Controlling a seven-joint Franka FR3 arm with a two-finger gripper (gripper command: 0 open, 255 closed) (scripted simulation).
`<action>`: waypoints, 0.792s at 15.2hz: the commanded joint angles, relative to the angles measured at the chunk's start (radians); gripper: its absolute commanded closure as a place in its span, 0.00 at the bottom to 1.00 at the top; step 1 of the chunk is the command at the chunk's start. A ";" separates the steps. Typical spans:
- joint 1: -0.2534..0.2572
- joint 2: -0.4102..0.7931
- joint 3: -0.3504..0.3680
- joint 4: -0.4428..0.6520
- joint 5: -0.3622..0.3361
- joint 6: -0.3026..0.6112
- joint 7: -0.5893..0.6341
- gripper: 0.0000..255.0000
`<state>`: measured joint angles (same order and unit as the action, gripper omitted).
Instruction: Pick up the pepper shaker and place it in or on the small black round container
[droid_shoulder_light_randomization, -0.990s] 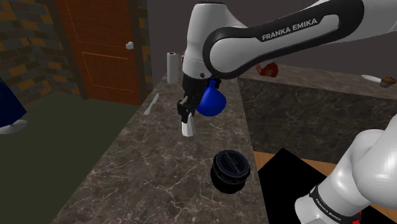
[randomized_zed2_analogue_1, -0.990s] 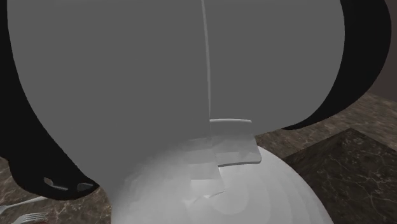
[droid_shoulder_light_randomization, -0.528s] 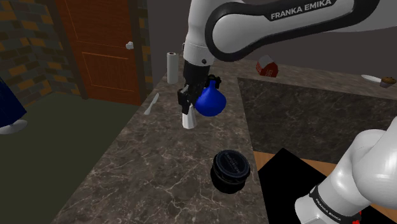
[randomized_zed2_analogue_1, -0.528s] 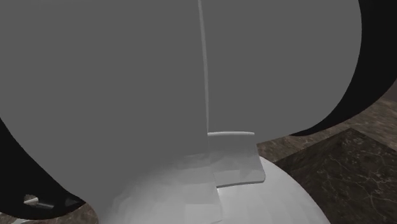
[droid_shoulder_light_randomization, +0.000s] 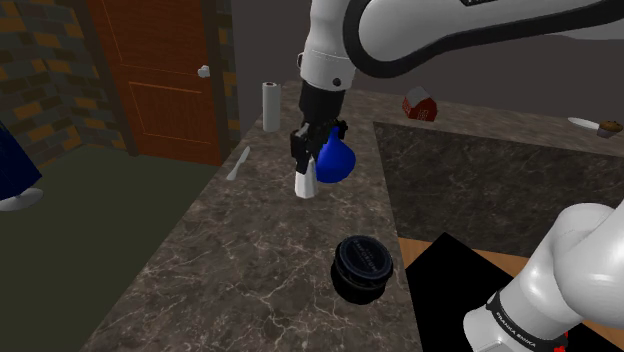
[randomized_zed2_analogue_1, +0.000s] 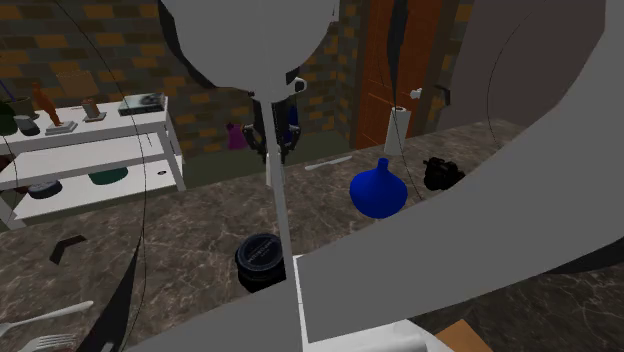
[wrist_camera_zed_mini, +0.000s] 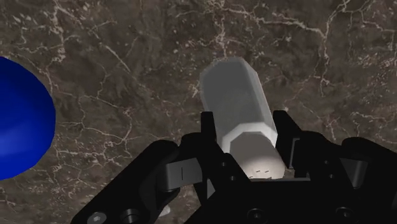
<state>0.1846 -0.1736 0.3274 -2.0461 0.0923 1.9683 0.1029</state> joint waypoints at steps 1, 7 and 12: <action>0.008 -0.079 -0.003 -0.065 0.026 -0.011 -0.006 1.00; 0.052 -0.322 -0.013 -0.252 0.094 -0.061 -0.011 1.00; 0.101 -0.525 -0.021 -0.375 0.138 -0.139 0.004 1.00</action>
<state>0.2761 -0.6518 0.3114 -2.3933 0.2222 1.8493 0.1074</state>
